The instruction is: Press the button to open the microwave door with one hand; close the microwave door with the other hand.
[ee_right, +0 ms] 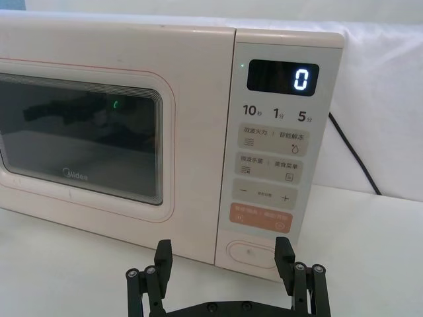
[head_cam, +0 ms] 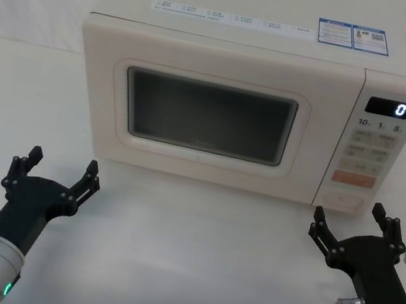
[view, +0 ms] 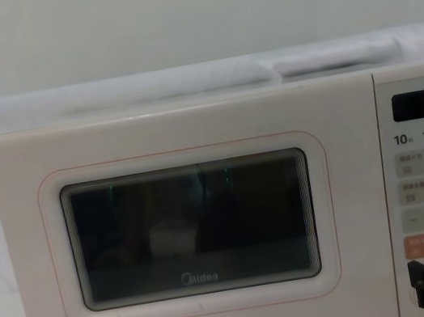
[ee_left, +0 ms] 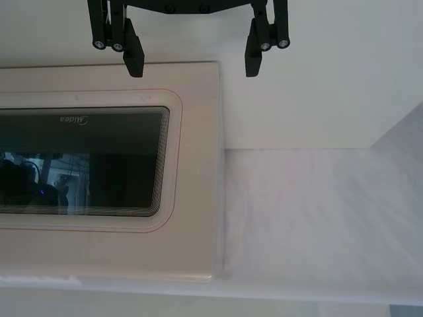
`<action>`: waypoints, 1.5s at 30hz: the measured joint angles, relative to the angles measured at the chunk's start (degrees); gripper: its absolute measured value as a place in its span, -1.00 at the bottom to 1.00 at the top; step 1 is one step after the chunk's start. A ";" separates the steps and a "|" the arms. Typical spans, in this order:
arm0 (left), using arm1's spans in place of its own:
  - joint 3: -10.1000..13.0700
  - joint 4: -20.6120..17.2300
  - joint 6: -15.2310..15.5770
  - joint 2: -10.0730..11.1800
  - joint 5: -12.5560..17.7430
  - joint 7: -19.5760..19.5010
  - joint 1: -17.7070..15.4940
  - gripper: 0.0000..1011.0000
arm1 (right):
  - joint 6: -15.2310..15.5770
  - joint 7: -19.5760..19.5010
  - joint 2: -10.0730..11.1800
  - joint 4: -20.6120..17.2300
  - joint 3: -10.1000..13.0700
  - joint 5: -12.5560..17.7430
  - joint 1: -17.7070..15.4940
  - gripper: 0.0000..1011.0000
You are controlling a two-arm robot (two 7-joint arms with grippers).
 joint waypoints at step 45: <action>0.00 0.00 0.00 0.00 0.00 0.00 0.00 0.98 | 0.00 0.00 0.00 0.00 0.00 0.00 0.00 0.98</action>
